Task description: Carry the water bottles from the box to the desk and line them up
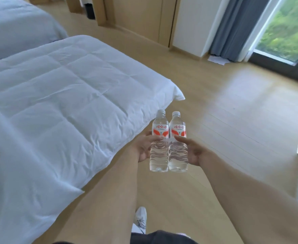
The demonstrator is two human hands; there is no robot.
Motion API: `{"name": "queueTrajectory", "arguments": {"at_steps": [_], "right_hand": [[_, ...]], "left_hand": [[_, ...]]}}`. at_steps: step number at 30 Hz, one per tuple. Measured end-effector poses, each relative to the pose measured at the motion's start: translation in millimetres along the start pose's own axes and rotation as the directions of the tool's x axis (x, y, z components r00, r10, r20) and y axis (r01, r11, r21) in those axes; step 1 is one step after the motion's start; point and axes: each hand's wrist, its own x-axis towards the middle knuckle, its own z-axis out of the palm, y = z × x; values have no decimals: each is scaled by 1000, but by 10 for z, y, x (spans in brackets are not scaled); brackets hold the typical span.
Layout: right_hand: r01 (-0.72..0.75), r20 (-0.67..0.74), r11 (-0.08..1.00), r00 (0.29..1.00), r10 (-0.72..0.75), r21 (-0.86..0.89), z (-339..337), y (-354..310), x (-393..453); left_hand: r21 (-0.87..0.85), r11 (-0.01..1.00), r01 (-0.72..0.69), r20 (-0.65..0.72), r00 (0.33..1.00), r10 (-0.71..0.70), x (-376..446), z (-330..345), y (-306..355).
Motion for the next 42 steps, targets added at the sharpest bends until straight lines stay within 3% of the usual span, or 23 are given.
{"name": "queueTrajectory", "arguments": {"at_steps": [10, 17, 24, 32, 42], "right_hand": [[225, -91, 966, 972, -215, 124, -506, -598, 24], [257, -289, 962, 931, -222, 90, -1264, -1068, 190], [246, -219, 961, 952, -216, 122, -2092, -1972, 447], [300, 4, 945, 953, -303, 132, -2779, -2985, 483], [333, -159, 942, 933, -322, 46, -3379, -3939, 1076]], "left_hand": [[177, 984, 19, 161, 986, -48, 964, 570, 577], [280, 960, 20, 177, 982, -72, 1681, 1234, 796], [238, 971, 17, 123, 991, -48, 2568, 2072, 1165], [185, 983, -20, 113, 994, -1, 3310, 2874, 1579], [233, 972, -15, 127, 992, -15, 4292, 3245, 2202]]}}
